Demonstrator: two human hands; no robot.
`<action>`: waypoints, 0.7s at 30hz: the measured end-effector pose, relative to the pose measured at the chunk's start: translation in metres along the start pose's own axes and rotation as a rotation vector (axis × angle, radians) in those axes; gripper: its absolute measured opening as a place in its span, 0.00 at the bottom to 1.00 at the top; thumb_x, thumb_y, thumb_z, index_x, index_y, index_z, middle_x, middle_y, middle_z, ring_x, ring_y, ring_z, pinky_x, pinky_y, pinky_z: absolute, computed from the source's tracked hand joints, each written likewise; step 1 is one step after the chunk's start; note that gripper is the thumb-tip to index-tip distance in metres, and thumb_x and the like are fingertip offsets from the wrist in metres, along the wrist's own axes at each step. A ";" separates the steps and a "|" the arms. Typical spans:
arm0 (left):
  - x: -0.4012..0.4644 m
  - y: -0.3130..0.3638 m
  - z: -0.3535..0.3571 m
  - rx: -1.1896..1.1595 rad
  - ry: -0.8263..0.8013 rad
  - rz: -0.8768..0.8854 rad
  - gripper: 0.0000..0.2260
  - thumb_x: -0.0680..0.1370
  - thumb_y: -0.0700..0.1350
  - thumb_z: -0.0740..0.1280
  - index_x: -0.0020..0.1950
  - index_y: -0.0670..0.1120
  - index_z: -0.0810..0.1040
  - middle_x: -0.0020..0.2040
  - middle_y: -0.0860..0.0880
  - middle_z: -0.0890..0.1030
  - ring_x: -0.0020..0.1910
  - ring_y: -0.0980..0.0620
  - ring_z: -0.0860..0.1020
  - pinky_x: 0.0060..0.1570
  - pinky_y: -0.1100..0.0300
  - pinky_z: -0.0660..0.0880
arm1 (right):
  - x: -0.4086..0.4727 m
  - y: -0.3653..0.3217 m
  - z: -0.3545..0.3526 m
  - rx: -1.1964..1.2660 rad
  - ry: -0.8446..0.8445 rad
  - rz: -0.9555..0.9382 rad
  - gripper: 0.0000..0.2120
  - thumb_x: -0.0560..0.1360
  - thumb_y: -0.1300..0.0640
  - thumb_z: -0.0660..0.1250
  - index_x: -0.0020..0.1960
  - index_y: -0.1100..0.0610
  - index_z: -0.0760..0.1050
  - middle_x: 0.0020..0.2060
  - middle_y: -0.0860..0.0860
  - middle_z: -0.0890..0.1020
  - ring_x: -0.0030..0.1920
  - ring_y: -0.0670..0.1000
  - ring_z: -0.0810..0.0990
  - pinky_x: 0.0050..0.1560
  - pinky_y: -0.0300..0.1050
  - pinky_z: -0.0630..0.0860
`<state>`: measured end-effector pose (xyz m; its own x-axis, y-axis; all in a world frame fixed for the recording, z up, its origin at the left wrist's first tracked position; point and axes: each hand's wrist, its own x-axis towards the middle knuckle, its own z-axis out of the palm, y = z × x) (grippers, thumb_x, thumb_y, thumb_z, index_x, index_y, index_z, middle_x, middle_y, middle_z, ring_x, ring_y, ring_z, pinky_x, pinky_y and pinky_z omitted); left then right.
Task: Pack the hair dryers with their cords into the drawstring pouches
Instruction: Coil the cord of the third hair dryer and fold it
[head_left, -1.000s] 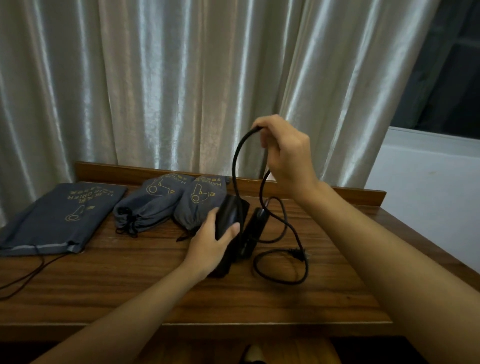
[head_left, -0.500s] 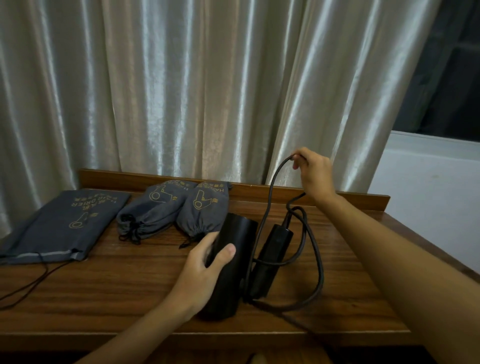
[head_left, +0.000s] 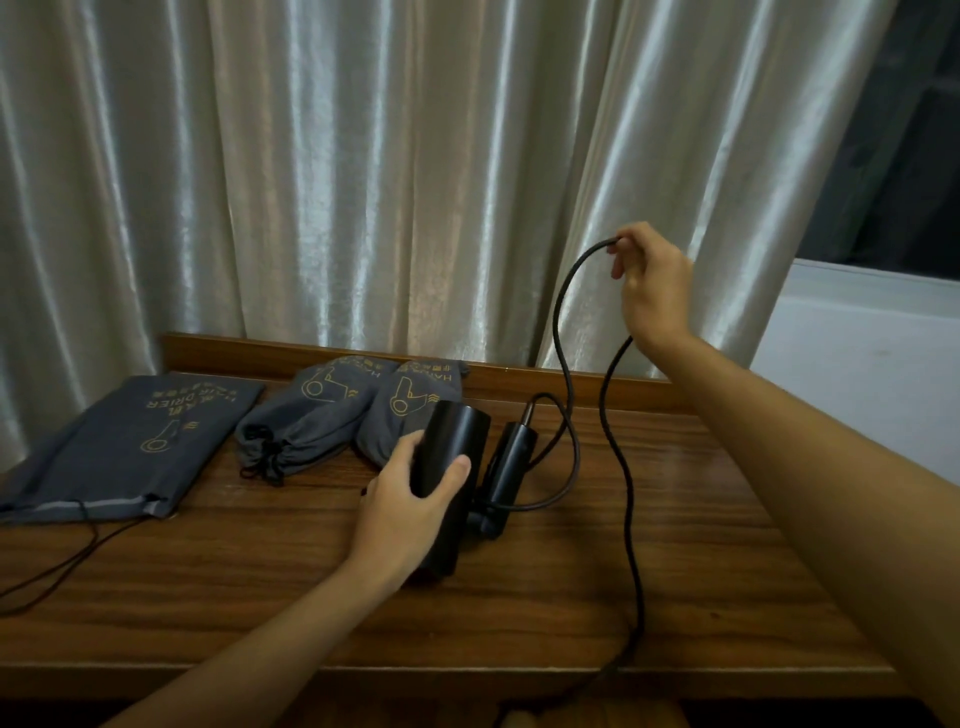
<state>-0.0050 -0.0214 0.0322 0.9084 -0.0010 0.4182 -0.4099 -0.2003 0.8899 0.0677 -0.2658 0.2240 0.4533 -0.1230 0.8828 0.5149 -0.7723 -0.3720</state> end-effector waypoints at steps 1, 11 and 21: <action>0.001 0.000 0.001 -0.003 0.001 -0.007 0.17 0.69 0.69 0.65 0.56 0.68 0.70 0.51 0.59 0.80 0.48 0.64 0.80 0.41 0.66 0.78 | 0.003 -0.004 0.000 0.005 -0.002 -0.019 0.13 0.84 0.61 0.56 0.51 0.63 0.79 0.38 0.59 0.81 0.40 0.57 0.79 0.42 0.46 0.74; 0.018 0.013 0.019 -0.319 0.235 -0.291 0.15 0.79 0.59 0.61 0.60 0.53 0.66 0.50 0.53 0.76 0.46 0.56 0.77 0.38 0.62 0.71 | -0.003 -0.028 -0.001 -0.059 -0.117 -0.206 0.13 0.78 0.72 0.56 0.50 0.64 0.78 0.34 0.57 0.78 0.37 0.56 0.77 0.43 0.56 0.76; 0.044 0.021 0.026 -0.356 0.339 -0.412 0.24 0.80 0.59 0.61 0.70 0.48 0.59 0.60 0.45 0.74 0.56 0.46 0.75 0.60 0.45 0.74 | -0.031 -0.070 0.009 0.048 -0.236 -0.544 0.11 0.74 0.75 0.58 0.49 0.66 0.77 0.35 0.49 0.75 0.35 0.46 0.74 0.38 0.34 0.71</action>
<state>0.0284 -0.0514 0.0642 0.9446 0.3280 0.0117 -0.0884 0.2197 0.9716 0.0242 -0.2019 0.2202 0.2618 0.4285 0.8648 0.7484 -0.6559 0.0985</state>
